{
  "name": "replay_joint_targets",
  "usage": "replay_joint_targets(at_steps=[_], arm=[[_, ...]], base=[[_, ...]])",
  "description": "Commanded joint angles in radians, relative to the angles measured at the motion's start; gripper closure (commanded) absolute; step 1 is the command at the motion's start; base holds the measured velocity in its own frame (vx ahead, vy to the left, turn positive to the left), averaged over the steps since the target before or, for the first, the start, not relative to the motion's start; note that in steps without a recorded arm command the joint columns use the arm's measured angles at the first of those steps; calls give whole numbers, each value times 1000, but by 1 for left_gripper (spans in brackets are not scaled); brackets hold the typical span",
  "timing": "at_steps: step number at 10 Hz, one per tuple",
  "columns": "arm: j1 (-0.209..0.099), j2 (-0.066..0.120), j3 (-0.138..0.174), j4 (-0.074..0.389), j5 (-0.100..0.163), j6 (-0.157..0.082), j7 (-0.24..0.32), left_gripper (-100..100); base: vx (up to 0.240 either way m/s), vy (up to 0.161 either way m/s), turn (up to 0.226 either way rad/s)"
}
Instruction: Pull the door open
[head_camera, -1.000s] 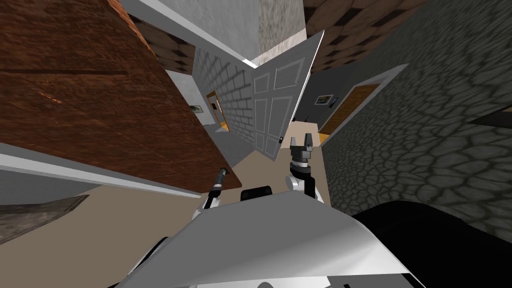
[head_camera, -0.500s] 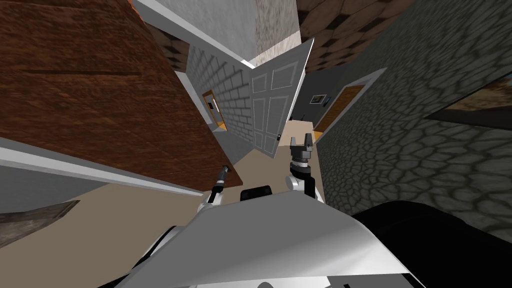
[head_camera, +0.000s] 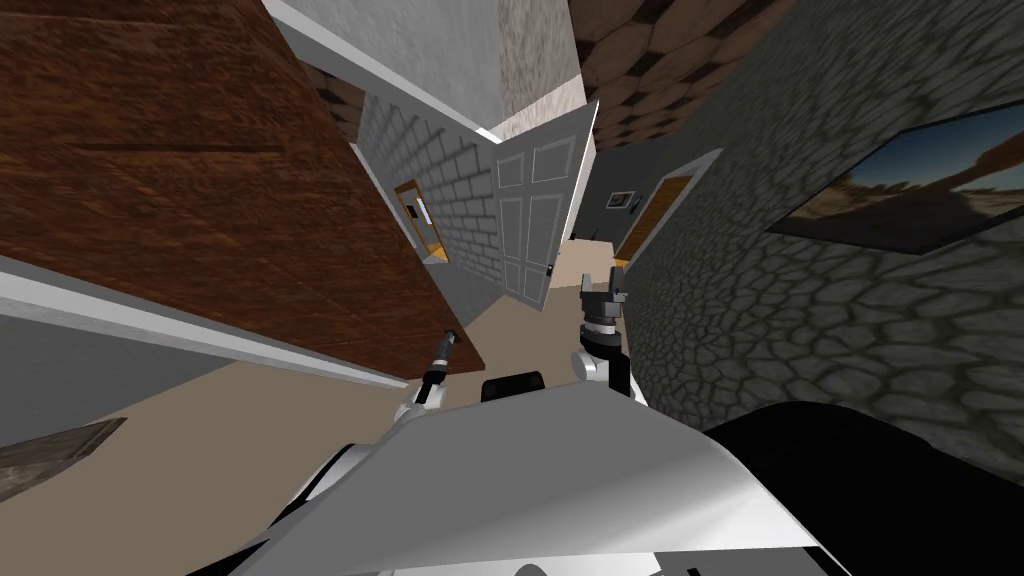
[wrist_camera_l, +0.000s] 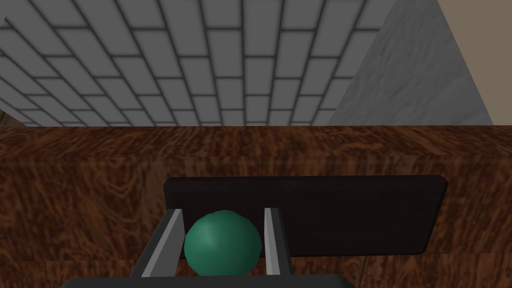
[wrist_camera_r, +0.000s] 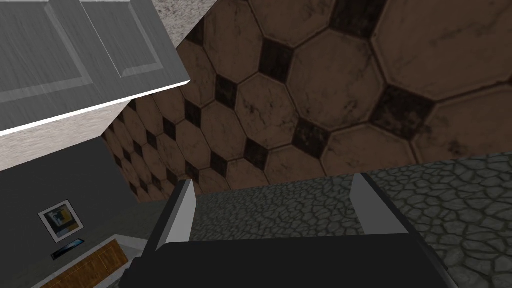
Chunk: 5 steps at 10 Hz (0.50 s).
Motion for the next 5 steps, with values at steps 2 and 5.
replay_joint_targets(at_steps=[2, 5], arm=[[-11, -10, -10, 1, -13, 1, 7, 100], [-24, -11, -11, 18, -19, -3, 12, 100]], base=[[-222, 105, -158], [-174, 107, -129]])
